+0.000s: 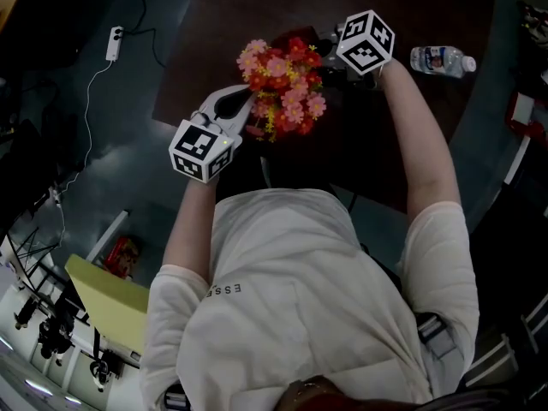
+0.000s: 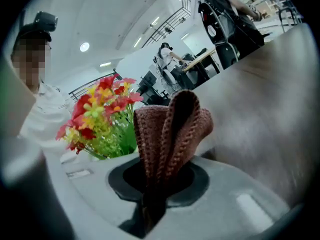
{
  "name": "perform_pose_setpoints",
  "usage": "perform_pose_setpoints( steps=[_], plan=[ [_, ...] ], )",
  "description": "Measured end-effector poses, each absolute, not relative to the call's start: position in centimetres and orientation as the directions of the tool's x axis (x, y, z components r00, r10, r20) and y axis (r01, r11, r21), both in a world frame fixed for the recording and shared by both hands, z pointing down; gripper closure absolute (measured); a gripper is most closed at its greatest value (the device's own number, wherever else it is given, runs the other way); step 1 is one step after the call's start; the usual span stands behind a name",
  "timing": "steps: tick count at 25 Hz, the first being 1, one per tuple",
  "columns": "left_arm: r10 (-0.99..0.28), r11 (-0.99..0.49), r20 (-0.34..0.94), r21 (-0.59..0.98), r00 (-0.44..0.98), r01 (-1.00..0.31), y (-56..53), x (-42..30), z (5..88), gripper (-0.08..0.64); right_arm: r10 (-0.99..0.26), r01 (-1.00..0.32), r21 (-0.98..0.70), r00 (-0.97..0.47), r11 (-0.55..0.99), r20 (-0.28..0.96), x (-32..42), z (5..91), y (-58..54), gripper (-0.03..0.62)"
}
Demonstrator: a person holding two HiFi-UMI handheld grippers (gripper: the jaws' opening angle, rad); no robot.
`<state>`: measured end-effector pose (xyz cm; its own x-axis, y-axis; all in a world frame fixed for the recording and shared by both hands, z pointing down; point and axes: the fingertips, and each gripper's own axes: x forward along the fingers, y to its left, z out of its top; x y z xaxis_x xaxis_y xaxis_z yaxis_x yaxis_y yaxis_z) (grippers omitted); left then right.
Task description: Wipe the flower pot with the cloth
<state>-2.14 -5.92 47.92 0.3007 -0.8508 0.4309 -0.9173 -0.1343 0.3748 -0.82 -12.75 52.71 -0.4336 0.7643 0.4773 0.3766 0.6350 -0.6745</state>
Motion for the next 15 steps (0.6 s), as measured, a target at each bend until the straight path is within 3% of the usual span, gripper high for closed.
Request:
perform_pose_setpoints(
  steps=[8,11,15],
  plan=[
    [-0.86,-0.121,0.434,0.338,0.268,-0.933,-6.0,-2.1,48.1,0.548,0.595,0.238,-0.562,-0.508,0.792,0.623,4.2,54.1,-13.2,0.546],
    [-0.874,-0.124,0.418,0.303,0.248,-0.945,-6.1,-2.1,47.2,0.548,0.362,0.058,-0.42,-0.624,0.906,0.693,5.2,54.0,-14.8,0.546],
    [-0.917,-0.102,0.352,0.249,0.188,-0.963,-6.1,-3.0,44.7,0.545,-0.084,-0.313,-0.226,-0.735,0.922,0.673,7.2,51.5,-17.1,0.546]
  ],
)
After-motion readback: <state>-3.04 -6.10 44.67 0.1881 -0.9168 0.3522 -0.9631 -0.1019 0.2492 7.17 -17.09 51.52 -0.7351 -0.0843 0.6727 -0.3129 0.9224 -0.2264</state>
